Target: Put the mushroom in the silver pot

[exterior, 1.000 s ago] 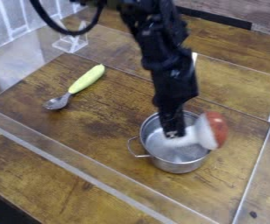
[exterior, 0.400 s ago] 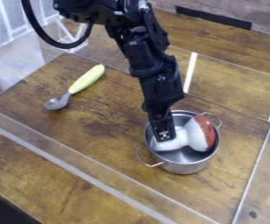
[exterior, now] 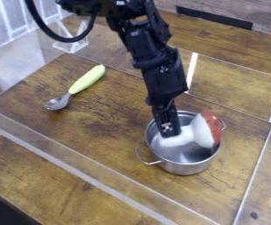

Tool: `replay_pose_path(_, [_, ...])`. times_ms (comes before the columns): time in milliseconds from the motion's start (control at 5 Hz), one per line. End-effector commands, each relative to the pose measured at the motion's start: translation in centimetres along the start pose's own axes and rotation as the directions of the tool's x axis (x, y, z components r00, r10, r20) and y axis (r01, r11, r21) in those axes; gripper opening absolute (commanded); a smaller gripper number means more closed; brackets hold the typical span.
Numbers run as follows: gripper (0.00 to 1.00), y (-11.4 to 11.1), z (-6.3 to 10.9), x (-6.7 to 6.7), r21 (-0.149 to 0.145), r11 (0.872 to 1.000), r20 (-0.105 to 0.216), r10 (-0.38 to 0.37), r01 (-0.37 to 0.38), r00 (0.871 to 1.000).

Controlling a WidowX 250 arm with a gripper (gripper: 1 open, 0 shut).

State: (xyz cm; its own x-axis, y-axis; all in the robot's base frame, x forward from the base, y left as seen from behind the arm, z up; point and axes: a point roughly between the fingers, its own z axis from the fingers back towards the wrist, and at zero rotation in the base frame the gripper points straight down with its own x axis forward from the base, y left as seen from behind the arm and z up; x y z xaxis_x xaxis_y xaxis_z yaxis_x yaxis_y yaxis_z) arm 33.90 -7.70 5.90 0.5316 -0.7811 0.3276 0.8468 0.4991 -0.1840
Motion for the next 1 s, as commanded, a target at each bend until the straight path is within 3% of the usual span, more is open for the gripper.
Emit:
replay_pose_path(0, [0.00,0.3,1.6,1.0,0.052,0.996,0.067,0.072,-0.076,0.995])
replay_pose_path(200, [0.00,0.1,1.8,0.9,0.063,0.983,0.091,0.169,-0.175,0.981])
replay_pose_path(600, [0.00,0.1,1.4,2.9,0.030,0.988,0.084,0.150,-0.153,0.985])
replay_pose_path(800, [0.00,0.0,0.9,2.4,0.010,0.983,0.082,0.183,-0.184,0.980])
